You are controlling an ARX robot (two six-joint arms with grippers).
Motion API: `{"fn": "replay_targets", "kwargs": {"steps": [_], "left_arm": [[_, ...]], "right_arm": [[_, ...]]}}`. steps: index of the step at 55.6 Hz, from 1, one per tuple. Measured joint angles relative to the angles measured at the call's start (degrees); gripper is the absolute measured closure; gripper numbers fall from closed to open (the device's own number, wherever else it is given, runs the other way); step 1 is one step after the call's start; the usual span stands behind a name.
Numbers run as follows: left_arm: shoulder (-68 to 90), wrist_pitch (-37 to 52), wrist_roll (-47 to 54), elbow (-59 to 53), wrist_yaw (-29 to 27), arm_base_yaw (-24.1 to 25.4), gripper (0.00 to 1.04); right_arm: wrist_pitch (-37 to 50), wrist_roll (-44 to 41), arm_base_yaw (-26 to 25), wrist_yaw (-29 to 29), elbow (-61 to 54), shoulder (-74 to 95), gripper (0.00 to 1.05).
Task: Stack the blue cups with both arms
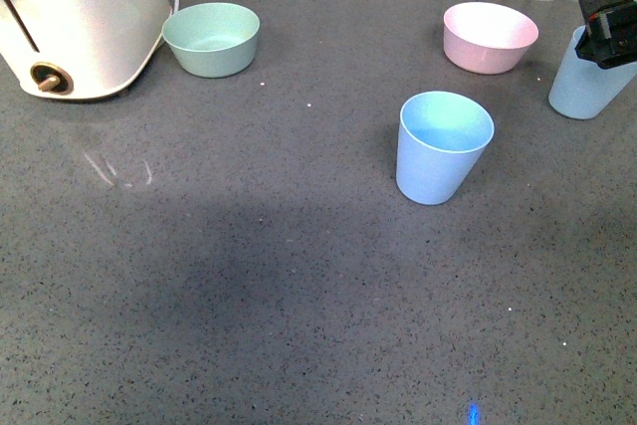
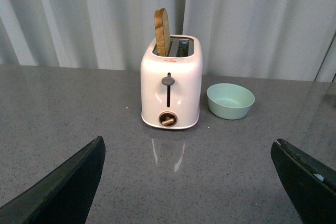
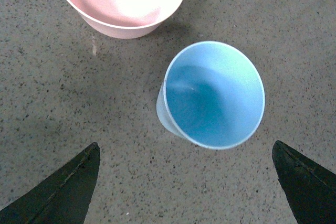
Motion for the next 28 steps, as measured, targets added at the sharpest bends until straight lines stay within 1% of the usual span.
{"fn": "replay_targets", "kwargs": {"steps": [13, 18, 28], "left_arm": [[0.0, 0.0, 0.0, 0.0, 0.0, 0.0, 0.09], [0.0, 0.0, 0.0, 0.0, 0.0, 0.0, 0.09], [0.0, 0.0, 0.0, 0.0, 0.0, 0.0, 0.09]], "right_arm": [[-2.9, -0.2, 0.5, -0.3, 7.2, 6.0, 0.09], [-4.0, -0.1, 0.6, -1.1, 8.7, 7.6, 0.09], [-4.9, 0.3, 0.6, -1.1, 10.2, 10.0, 0.09]]}}
